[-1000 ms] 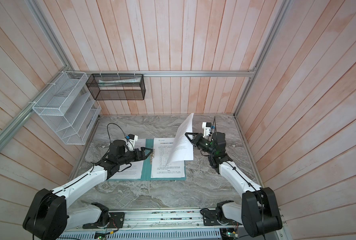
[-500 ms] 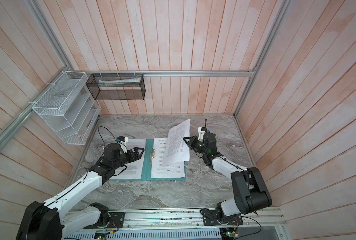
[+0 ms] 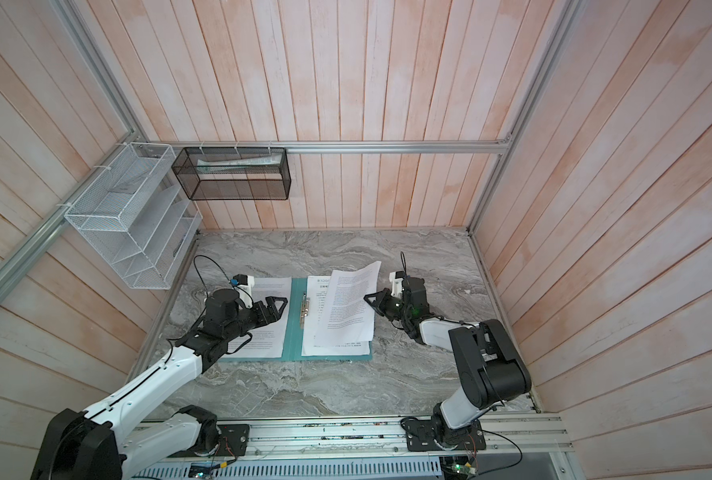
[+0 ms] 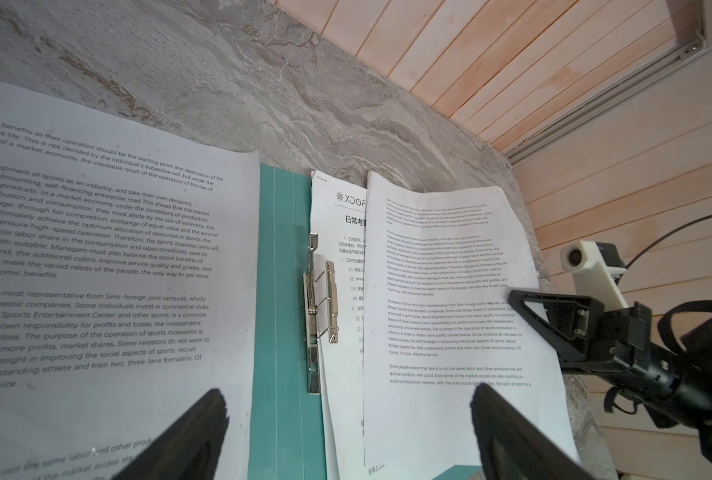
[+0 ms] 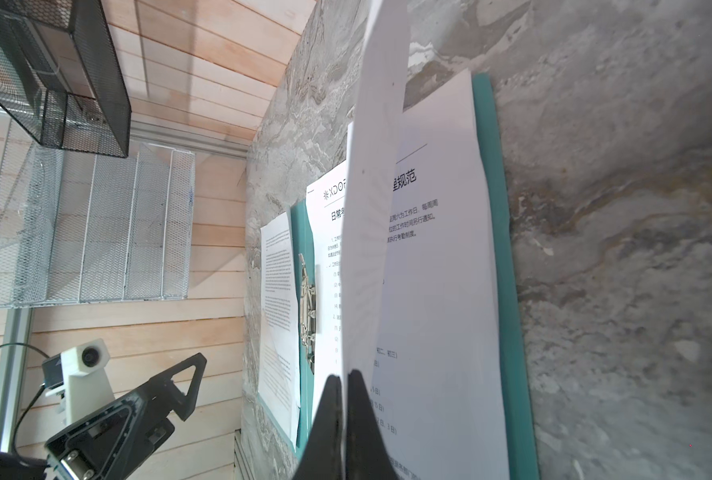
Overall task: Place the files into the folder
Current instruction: 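Carry the sheet over the teal folder toward the metal clip with the right gripper, then lower the sheet onto the XDOF stack beside the clip with the right gripper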
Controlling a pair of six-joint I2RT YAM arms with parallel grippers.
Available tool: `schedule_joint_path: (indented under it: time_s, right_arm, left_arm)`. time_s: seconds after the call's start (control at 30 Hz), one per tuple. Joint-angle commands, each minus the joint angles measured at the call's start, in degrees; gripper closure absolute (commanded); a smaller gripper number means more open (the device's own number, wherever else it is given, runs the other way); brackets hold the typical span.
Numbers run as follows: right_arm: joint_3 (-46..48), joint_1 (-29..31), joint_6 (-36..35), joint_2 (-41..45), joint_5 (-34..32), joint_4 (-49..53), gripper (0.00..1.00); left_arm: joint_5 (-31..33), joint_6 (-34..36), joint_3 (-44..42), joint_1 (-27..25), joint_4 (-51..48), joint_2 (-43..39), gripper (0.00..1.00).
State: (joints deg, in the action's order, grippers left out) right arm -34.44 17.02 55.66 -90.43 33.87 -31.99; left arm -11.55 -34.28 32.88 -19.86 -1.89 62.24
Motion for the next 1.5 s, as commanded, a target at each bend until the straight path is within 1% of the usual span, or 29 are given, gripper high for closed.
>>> schedule_joint_path:
  time_s: [0.0, 0.2, 0.47, 0.53, 0.7, 0.97, 1.1, 1.3, 1.4, 1.47]
  right_arm:
    - [-0.67, 0.71, -3.54, -0.91, 2.79, 0.85, 1.00]
    - [-4.83, 1.14, -9.03, -3.29, 7.34, 5.79, 1.00]
    - [-9.39, 1.20, -18.23, -3.94, 10.67, 16.21, 1.00]
    - [-10.03, 1.11, -19.38, -4.48, 11.64, 17.66, 1.00]
    - [-11.56, 1.16, -21.65, -6.06, 16.15, 19.95, 1.00]
    - [-12.92, 0.70, -25.57, -5.86, 17.01, 25.33, 1.00]
    - [-12.46, -0.35, -26.59, -4.65, 19.06, 26.23, 1.00]
    - [-10.14, -2.65, -24.77, -1.76, 23.24, 23.90, 1.00]
    - [-9.87, -3.63, -25.69, -0.06, 23.49, 25.58, 1.00]
    - [-10.27, -4.22, -27.72, 0.36, 23.92, 27.92, 1.00]
  left_arm:
    - [-0.49, 0.53, -0.73, 0.30, 0.04, -0.12, 0.06]
    - [-1.79, 0.44, -0.20, 0.30, 0.49, 0.67, 0.07]
    - [-1.90, 0.97, 0.80, 0.35, -0.07, 1.29, 0.07]
    - [-1.97, 0.88, 0.91, 0.34, -0.13, 1.48, 0.07]
    - [-2.51, 1.06, 1.22, 0.32, -0.02, 2.47, 0.07]
    - [-2.64, 1.05, 1.13, 0.34, 0.05, 3.06, 0.07]
    - [-2.40, 1.05, 0.97, 0.34, -0.19, 2.79, 0.07]
    - [-2.33, 0.97, 1.04, 0.37, -0.22, 3.14, 0.07]
    - [-2.35, 0.89, 1.03, 0.35, 0.15, 3.57, 0.07]
    - [-2.41, 0.80, 1.03, 0.35, 0.44, 3.91, 0.07]
